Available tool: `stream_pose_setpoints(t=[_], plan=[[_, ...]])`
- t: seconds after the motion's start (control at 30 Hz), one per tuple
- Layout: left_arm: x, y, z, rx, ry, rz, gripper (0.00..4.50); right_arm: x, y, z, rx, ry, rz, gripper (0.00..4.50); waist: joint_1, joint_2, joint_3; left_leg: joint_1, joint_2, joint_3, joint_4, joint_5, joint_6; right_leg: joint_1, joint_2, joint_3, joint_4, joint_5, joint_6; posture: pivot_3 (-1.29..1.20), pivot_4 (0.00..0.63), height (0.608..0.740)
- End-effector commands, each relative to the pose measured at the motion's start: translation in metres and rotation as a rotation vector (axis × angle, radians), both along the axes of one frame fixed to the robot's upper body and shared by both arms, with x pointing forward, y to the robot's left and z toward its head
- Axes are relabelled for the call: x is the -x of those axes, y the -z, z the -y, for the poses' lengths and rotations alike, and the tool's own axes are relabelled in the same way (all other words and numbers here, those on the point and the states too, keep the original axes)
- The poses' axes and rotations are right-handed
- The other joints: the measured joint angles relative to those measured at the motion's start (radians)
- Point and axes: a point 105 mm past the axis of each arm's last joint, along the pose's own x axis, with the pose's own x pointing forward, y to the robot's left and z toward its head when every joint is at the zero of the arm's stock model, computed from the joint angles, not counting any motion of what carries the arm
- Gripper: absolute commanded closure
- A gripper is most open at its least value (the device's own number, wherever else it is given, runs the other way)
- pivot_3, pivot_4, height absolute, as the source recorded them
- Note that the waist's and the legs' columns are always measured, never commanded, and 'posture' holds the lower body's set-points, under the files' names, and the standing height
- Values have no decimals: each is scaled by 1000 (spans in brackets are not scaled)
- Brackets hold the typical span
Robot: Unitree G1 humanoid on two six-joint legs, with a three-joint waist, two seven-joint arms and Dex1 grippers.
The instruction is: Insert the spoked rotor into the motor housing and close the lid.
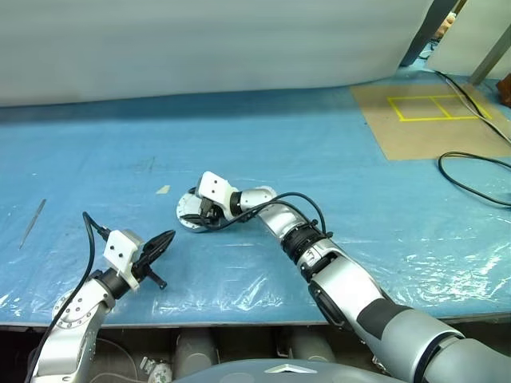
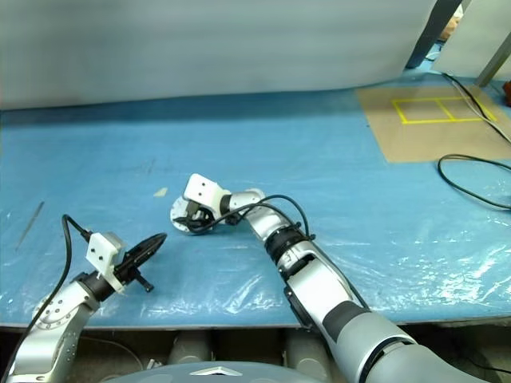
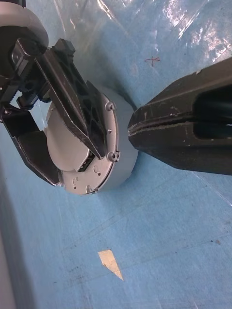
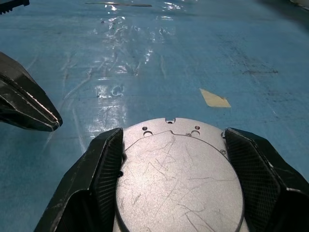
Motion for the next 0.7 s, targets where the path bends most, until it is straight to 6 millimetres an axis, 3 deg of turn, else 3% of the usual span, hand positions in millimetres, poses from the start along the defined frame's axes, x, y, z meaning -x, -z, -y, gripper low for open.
stream_pose_setpoints(t=[0.03,0.27,0.7], plan=[[-4,-12,1,-7,10,42,4500,21,32,-3,19,-10,-178,1487,1,0,0,0,0,0,0,0,0,0,0,0,0,0,0,0,150,740],[-8,-14,5,-7,18,48,4500,29,26,-7,-7,-57,-220,1487,-5,-1,0,-6,0,1,-1,0,0,-6,0,0,-4,0,0,0,150,740],[-8,-18,-1,-17,0,56,4500,21,36,1,81,-16,-113,1487,-5,-1,0,-7,0,1,-2,0,0,-7,0,0,-3,-1,0,0,150,740]])
